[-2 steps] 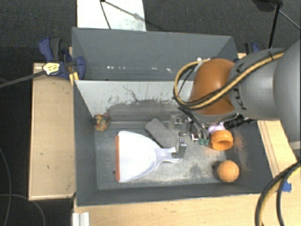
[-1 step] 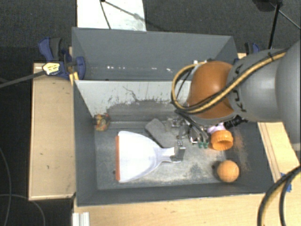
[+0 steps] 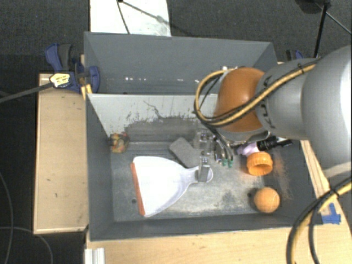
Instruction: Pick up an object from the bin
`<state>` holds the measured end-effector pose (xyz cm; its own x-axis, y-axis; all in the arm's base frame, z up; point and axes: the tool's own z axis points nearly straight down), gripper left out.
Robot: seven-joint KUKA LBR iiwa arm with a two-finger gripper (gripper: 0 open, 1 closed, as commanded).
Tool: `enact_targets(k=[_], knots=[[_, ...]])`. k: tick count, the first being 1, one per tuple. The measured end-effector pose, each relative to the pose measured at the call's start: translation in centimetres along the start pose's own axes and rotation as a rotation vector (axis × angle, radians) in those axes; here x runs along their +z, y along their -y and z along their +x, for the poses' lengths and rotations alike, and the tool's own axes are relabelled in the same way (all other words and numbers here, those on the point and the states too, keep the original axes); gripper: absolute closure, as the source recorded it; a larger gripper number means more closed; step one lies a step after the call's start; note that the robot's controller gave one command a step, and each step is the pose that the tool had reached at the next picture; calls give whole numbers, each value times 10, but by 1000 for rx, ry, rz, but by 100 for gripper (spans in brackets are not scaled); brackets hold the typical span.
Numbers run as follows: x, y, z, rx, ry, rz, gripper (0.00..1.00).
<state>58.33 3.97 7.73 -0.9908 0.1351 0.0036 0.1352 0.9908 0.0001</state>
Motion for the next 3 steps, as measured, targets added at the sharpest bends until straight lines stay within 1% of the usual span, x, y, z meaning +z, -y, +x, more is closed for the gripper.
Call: enact_targets(k=[1, 2, 3], knots=[[-2, -17, 44, -58, 37, -3, 100], [-2, -17, 44, -58, 37, -3, 100], [-5, -17, 44, -58, 31, -2, 100]])
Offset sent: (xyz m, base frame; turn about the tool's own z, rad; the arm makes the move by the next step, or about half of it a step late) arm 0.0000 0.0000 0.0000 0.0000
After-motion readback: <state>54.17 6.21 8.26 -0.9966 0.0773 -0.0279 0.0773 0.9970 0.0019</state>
